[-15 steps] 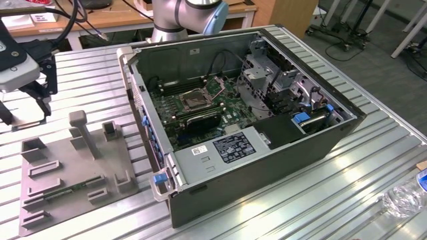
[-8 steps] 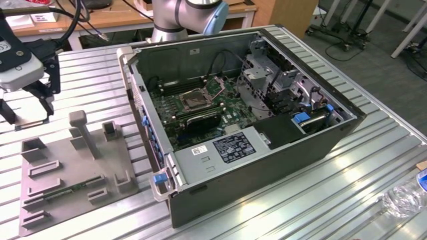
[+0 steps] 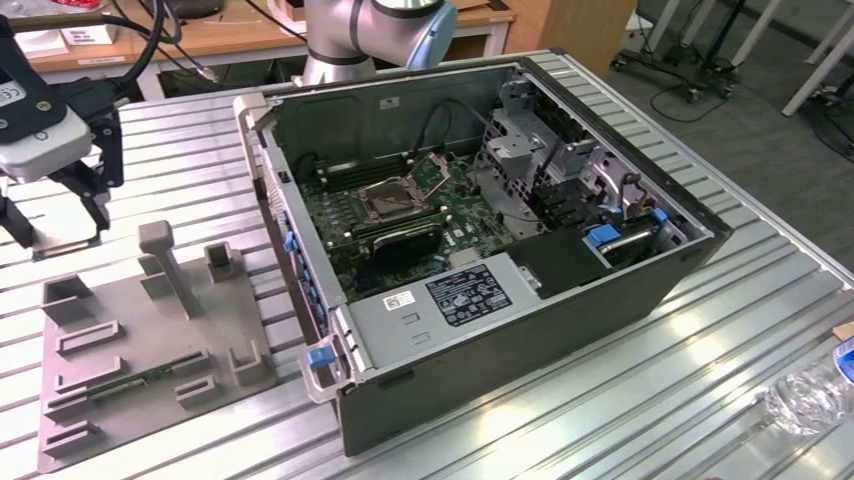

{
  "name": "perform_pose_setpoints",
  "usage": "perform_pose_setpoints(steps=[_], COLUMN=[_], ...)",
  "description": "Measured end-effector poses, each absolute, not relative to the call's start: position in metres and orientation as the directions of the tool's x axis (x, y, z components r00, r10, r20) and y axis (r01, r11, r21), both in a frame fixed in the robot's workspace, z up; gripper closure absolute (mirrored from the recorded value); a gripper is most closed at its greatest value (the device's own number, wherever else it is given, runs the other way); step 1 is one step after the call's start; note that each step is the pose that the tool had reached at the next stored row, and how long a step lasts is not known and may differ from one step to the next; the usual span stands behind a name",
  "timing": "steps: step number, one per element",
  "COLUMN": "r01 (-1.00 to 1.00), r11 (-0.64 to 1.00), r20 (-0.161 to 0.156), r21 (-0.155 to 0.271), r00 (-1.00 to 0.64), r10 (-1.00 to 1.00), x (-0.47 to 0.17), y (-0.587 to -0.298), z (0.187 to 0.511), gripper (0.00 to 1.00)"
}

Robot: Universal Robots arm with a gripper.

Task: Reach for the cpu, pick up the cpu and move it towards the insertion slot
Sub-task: 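Pick up the cpu and move it towards the insertion slot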

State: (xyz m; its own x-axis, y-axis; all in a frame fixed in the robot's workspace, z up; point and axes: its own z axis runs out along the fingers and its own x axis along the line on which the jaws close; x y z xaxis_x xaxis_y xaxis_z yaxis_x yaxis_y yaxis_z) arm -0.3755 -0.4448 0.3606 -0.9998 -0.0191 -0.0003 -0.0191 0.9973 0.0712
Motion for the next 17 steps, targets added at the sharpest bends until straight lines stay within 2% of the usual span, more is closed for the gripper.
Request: perform_pose_setpoints(steps=[17], r01=[-0.019], r11=[0.997], r20=[0.000], r21=[0.071], r00=[-1.000], r10=[-0.019], x=[-0.365], y=[-0.445], z=[0.361], gripper=[0.46])
